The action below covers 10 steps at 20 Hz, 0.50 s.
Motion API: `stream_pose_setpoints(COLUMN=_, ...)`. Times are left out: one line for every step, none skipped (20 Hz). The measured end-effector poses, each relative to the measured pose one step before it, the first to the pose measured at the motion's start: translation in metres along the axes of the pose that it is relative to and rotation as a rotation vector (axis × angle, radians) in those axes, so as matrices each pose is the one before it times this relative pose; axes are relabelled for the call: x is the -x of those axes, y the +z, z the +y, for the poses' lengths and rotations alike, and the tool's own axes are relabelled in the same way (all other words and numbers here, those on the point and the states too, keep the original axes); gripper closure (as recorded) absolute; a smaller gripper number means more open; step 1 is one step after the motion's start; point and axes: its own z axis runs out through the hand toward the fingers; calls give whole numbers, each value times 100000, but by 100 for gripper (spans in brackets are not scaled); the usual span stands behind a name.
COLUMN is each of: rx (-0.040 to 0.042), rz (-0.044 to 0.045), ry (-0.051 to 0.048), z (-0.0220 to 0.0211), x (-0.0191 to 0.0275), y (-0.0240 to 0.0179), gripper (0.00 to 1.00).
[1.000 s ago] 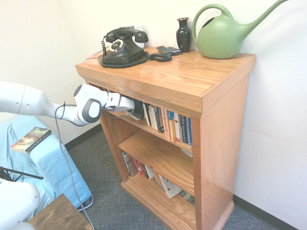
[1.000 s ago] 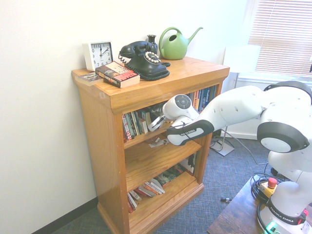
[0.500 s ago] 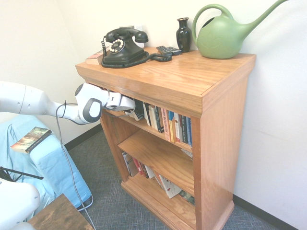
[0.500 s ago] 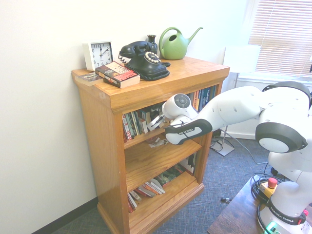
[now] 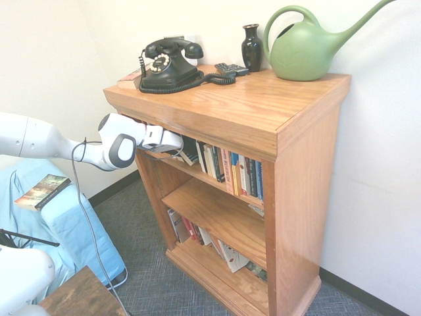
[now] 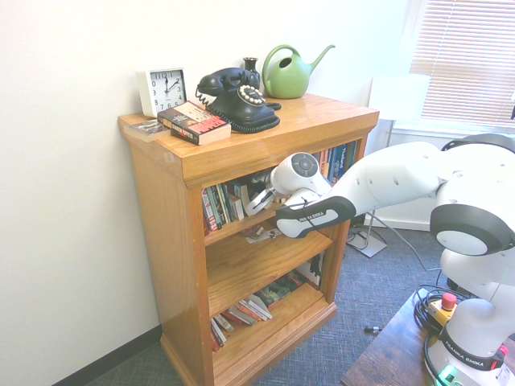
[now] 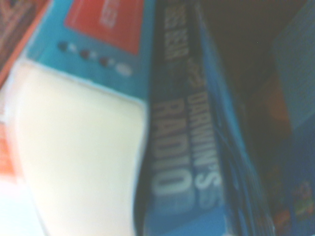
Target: Put the book on the shelf
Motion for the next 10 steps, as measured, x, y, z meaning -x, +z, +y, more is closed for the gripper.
stream_pose_setpoints(rx=1059, rz=-1256, ry=-579, z=481, x=556, y=-393, gripper=0)
stream_pose_setpoints(rx=1416, rz=-1724, ry=281, z=845, x=789, y=-299, gripper=0)
stream_pose_setpoints(rx=-187, rz=170, ry=514, z=884, x=490, y=-687, gripper=0)
stream_pose_setpoints(rx=-1340, rz=1095, ry=696, z=487, x=-47, y=-1205, gripper=0)
stream_pose_setpoints(rx=-1231, rz=130, ry=845, z=458, x=19, y=-1290, gripper=0)
stream_pose_setpoints(rx=-1108, rz=116, ry=629, z=397, x=71, y=-1169, gripper=0)
stream_pose_setpoints(rx=-711, rz=39, ry=674, z=492, x=-15, y=-1000, gripper=0)
stream_pose_setpoints(rx=-266, rz=-442, ry=564, z=697, x=29, y=-916, gripper=0)
stream_pose_setpoints(rx=-164, rz=-966, ry=270, z=740, x=166, y=-893, gripper=0)
stream_pose_setpoints(rx=167, rz=-1217, ry=119, z=884, x=177, y=-886, gripper=0)
